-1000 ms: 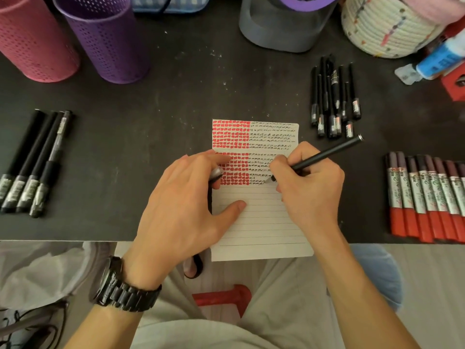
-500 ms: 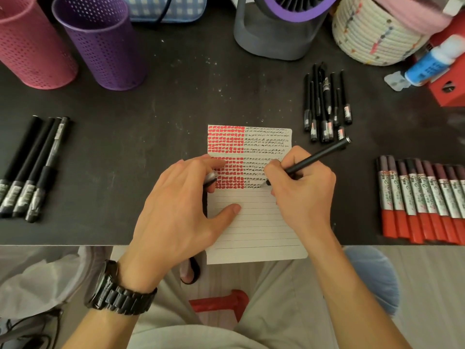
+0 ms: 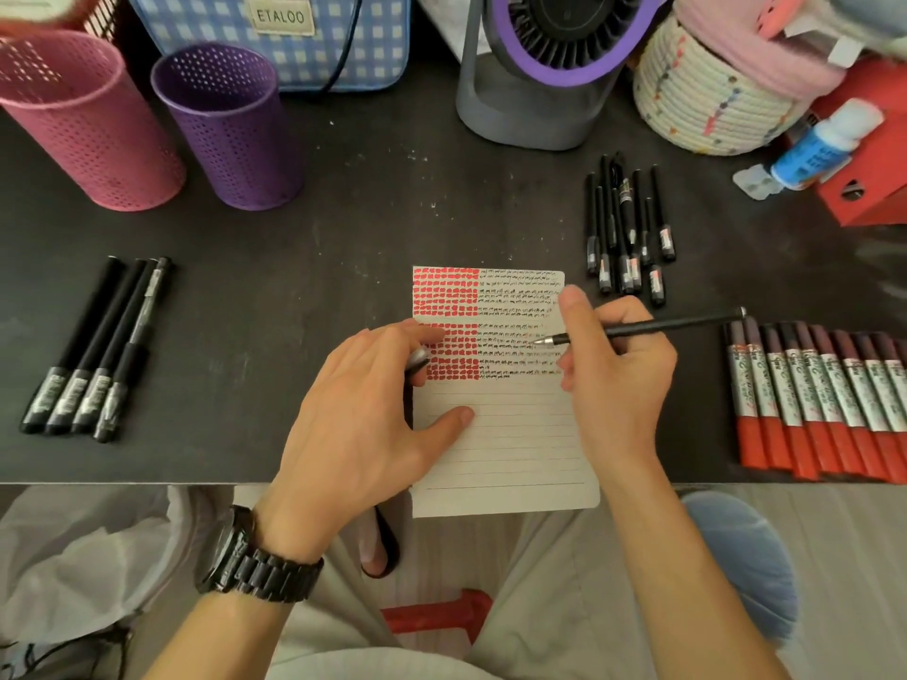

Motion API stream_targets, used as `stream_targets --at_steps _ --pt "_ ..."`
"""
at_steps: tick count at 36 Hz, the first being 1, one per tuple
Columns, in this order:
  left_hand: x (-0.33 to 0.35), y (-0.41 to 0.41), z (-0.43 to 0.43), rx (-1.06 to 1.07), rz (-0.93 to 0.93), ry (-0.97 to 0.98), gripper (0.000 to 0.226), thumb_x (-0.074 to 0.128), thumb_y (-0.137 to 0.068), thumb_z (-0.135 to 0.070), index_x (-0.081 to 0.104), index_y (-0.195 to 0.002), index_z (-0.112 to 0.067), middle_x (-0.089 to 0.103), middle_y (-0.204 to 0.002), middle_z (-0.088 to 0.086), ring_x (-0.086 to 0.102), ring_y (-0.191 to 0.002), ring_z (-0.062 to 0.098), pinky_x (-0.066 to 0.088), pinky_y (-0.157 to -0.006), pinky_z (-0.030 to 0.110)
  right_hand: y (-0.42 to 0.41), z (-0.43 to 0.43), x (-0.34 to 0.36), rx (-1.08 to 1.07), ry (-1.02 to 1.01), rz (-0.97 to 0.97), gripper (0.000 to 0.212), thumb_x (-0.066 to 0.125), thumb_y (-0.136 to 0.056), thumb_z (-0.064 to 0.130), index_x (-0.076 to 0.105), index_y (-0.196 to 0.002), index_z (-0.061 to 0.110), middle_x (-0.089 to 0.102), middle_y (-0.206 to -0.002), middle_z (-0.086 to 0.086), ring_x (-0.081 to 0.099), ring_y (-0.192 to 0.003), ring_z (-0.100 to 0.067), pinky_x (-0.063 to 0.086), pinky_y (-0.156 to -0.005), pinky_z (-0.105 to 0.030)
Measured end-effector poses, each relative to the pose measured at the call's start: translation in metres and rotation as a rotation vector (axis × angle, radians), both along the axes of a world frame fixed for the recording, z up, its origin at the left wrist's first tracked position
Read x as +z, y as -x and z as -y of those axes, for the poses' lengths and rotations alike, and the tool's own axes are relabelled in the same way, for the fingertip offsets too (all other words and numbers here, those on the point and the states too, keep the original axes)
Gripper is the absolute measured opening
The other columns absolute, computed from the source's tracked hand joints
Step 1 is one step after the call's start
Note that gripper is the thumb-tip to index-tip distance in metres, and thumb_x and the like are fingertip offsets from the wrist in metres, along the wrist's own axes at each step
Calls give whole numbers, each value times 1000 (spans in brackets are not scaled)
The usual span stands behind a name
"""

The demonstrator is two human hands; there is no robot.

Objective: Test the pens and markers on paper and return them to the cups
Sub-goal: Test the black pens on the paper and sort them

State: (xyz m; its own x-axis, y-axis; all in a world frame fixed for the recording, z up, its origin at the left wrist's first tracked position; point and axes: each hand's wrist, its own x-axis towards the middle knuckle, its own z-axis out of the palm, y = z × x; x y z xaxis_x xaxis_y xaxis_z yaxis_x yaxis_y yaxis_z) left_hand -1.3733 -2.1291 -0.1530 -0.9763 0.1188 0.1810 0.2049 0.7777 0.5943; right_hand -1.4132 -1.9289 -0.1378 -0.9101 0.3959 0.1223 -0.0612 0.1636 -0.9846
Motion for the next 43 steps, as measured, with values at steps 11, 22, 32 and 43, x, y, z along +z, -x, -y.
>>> stream_targets --at_steps 11,22,32,43 --pt "4 -5 1 -13 -3 -60 31 46 -91 -64 42 -115 -45 50 -127 -32 47 -109 -9 37 -92 13 -12 -16 17 138 404 58 24 63 -100 29 69 -79 19 64 -67 -4 57 -55 -14 46 -50 -23" --pt "1 -12 1 29 -97 -96 43 36 -106 -48 47 -146 -38 57 -100 -26 54 -90 8 49 -76 25 -41 -31 13 290 432 57 12 67 -90 19 69 -78 20 71 -75 -21 58 -54 -19 48 -49 -25" --pt "-6 -12 4 29 -76 -72 21 47 -96 -62 49 -115 -52 57 -103 -31 59 -93 1 55 -73 28 -42 -31 6 404 272 14 41 79 -81 53 79 -95 15 75 -81 -16 59 -54 -17 48 -53 -22" --pt "3 -10 1 -16 -173 -78 22 59 -96 -49 69 -113 -39 65 -98 -28 57 -88 4 51 -77 27 -42 -32 8 474 274 38 16 73 -81 36 73 -86 21 77 -81 -17 59 -54 -16 48 -52 -22"
